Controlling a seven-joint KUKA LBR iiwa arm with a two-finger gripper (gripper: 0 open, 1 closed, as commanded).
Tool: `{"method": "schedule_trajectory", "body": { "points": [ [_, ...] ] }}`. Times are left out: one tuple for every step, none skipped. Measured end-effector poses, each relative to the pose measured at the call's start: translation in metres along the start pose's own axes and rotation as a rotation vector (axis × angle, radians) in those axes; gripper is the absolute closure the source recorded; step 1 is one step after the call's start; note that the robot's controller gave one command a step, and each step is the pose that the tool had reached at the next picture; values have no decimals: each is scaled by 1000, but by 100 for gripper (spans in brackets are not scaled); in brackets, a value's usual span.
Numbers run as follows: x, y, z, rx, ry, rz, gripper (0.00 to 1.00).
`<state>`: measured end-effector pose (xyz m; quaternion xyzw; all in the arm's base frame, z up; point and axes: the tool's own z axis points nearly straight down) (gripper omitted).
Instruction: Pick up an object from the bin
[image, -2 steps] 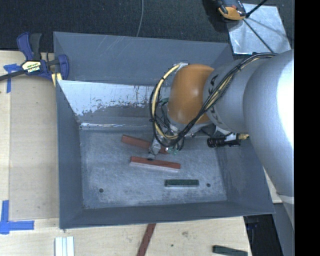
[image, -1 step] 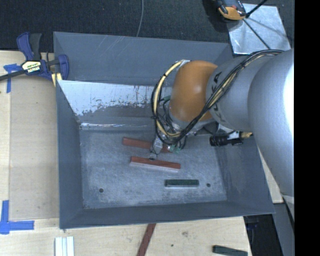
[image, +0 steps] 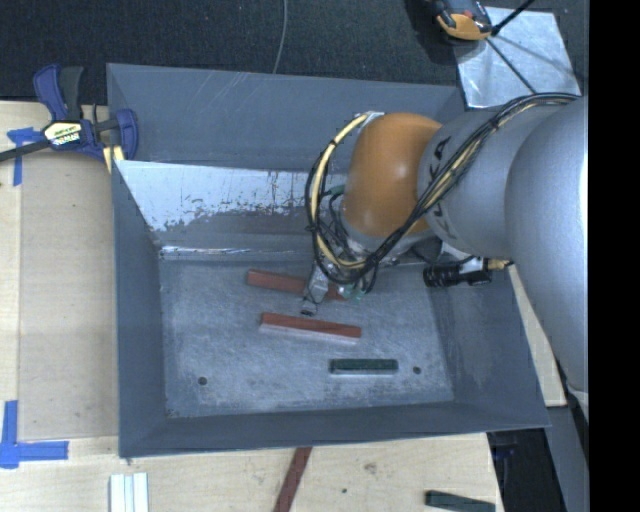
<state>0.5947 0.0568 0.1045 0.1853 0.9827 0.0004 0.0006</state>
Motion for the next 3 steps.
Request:
{"method": "schedule_trajectory", "body": {
  "points": [
    [0,0,-13,-1,-1,0,100],
    [-1,0,-23,-1,-3,0,100],
    [0,0,-32,1,2,0,100]
  ]
}}
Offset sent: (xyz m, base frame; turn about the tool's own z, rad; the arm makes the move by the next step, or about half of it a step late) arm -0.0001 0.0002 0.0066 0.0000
